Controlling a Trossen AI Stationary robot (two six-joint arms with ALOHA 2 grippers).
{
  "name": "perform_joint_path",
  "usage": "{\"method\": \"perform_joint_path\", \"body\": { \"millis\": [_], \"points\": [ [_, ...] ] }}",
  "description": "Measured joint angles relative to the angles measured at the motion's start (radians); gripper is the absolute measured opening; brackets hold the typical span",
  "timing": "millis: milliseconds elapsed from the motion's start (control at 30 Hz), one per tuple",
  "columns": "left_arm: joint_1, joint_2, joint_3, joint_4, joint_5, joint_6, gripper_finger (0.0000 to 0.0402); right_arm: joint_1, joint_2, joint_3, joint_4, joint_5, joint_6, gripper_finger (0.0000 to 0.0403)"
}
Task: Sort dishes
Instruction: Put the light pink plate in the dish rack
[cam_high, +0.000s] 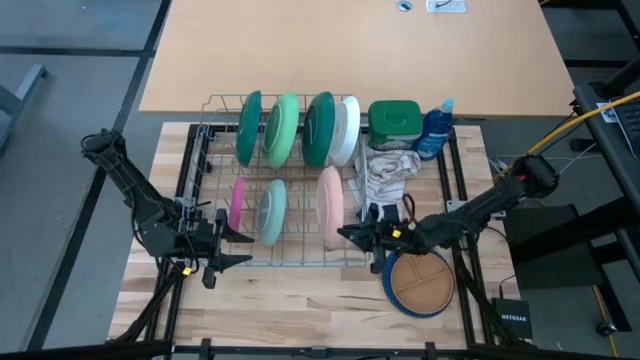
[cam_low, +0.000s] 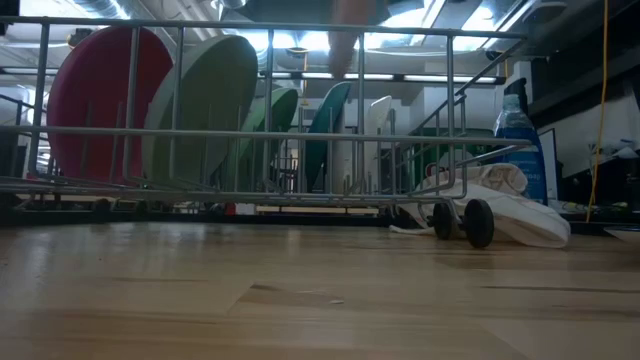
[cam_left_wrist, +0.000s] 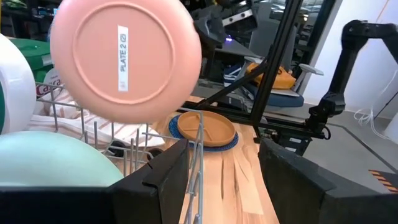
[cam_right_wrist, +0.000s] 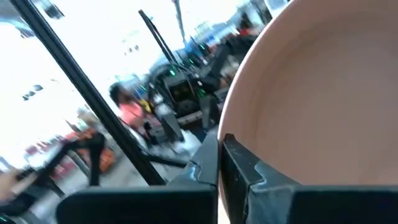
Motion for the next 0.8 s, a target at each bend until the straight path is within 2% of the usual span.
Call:
{"method": "perform_joint_path", "body": {
  "millis": [167,400,667,800],
  "points": [
    [0.0,0.0,0.0,-0.001,0.0,0.0,0.0184,-0.021,0.132,-0.036,0.276,-0.067,-0.001,0.0005],
    [0.0,0.0,0.0,0.0,0.0,0.0,0.0184,-0.045,0.315,-0.036,0.61,-0.091,-0.001,0.0005],
    [0.0,0.0,0.0,0.0,0.0,0.0,0.0184,-0.067,0.447,-0.022,0.784,-0.091,0.047,0.0005],
    [0.0,0.0,0.0,-0.001,-0.001,0.0,0.0184,-0.087,0.495,0.029,0.787,-0.131,0.054,0.0005]
  ]
}}
